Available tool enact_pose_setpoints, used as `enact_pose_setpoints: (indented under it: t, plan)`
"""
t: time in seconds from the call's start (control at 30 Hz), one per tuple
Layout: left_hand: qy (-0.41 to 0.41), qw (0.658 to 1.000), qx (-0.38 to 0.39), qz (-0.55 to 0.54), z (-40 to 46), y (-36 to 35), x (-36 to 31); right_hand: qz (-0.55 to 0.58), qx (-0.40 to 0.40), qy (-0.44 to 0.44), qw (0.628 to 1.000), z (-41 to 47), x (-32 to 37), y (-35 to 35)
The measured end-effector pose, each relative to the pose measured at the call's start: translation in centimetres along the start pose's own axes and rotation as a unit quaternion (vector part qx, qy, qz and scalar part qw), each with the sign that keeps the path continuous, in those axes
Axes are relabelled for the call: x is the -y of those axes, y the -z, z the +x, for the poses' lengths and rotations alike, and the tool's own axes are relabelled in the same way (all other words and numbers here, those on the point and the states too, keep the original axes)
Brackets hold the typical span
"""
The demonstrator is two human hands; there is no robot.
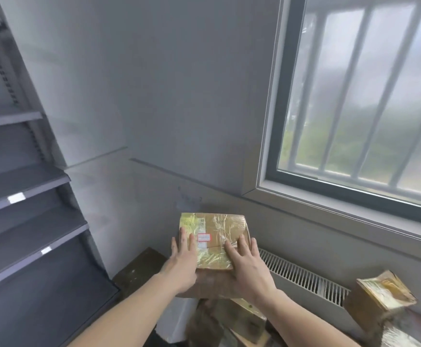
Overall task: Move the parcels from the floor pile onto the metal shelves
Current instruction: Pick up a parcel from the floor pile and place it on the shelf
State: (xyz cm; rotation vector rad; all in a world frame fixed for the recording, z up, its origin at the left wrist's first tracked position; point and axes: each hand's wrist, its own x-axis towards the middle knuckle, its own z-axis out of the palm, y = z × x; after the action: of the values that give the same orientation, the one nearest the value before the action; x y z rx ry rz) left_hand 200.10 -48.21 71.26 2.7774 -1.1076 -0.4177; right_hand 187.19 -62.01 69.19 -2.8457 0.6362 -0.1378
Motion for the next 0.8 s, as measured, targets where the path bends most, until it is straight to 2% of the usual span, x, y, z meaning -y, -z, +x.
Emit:
enact_pose_setpoints:
  t: [0.23, 0.8]
  plan:
    - [0.043, 0.999, 0.017, -0.016, -1.0, 0.7, 2.2, -0.006, 0.005, 0.031, 1.000, 1.6, 1.8, -0.8]
    - [0.052, 0.998, 0.007, -0.019, -0.8, 0.5, 2.2, -0.021, 0.002, 0.048, 0.999, 2.1, 1.6, -1.1]
